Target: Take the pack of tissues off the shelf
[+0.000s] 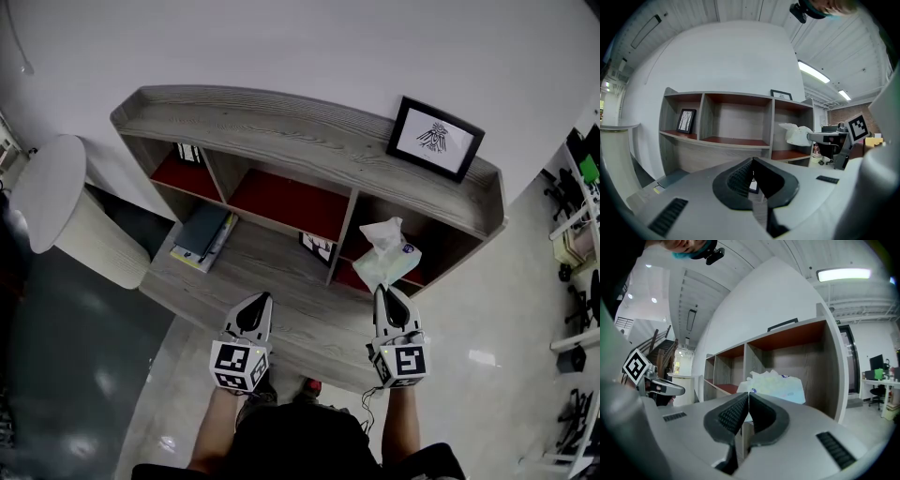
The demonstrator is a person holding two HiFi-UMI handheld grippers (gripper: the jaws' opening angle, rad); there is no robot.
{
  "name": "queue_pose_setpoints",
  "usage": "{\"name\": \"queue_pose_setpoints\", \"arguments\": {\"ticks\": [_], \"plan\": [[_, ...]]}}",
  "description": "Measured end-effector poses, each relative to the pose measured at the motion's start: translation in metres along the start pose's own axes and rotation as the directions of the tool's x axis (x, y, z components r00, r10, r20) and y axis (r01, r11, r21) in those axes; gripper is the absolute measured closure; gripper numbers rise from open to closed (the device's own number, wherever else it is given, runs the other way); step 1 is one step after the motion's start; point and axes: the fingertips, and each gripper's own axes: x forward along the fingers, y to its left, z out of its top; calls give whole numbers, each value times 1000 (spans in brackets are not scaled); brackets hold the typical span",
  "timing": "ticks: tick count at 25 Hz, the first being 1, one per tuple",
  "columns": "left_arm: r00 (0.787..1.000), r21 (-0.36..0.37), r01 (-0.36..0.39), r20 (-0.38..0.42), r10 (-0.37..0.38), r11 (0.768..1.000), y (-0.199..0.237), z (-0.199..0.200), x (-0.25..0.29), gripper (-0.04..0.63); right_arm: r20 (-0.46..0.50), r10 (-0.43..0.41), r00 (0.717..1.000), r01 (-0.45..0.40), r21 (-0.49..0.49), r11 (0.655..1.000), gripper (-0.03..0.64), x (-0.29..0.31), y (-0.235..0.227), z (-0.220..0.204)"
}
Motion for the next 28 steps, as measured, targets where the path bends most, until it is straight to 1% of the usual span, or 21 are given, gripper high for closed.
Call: {"name": "queue_pose_setpoints", "arguments": {"ticks": [11,16,19,23,28], "plan": [[999,0,-28,18,28,1000,40,1,-31,588,42,85,996,-84,-27,996,588,9,69,21],[998,-5,-59,25,59,998,64,2,-48,588,42,147,988,-145,-35,989,588,23,107,23],[996,-8,-83,24,83,996,80,1,-60,588,35,170,985,-170,-19,985,588,33,129,25],[992,-16,-124,23,125,992,105,-2,-77,588,52,232,971,-231,-24,973,588,47,161,26],[983,-29,-181,18,182,983,138,-8,-96,588,51,308,950,-308,-23,951,588,68,202,25]]}}
